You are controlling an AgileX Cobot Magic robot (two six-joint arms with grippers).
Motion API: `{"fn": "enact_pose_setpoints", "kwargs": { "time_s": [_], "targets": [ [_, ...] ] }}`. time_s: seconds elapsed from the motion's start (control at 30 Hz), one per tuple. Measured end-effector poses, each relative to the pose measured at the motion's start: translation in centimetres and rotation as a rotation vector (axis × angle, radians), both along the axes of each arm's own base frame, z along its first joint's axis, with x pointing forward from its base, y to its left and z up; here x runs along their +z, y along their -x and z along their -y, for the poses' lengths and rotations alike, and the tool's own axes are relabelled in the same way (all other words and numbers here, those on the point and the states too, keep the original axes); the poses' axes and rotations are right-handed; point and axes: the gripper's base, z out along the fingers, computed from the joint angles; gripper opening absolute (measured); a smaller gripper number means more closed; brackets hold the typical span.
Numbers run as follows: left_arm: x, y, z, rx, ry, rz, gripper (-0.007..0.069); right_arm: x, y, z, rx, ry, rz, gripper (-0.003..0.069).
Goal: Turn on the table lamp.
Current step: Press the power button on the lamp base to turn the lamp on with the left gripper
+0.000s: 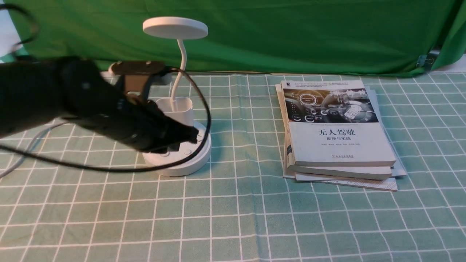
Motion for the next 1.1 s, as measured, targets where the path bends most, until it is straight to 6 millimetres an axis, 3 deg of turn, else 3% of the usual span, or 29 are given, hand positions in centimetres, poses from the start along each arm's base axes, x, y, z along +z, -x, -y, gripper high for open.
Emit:
{"fn": "enact_pose_setpoints", "kwargs": {
  "time_s": [0.27, 0.5, 1.1],
  "targets": [
    [-3.8, -4.2, 1.8, 0.005, -0.088, -0.042, -0.0004, 0.0, 0.0, 0.0, 0.0, 0.0, 0.0, 0.0241],
    [-5.7, -4.9, 2.1, 0.006, -0.097, -0.066, -0.0002, 0.0, 0.0, 0.0, 0.0, 0.0, 0.0, 0.0241],
    [-7.8, -6.2, 2.6, -0.004, -0.116, -0.082, 0.0, 0.0, 0.0, 0.0, 0.0, 0.0, 0.0, 0.0241]
  ]
}}
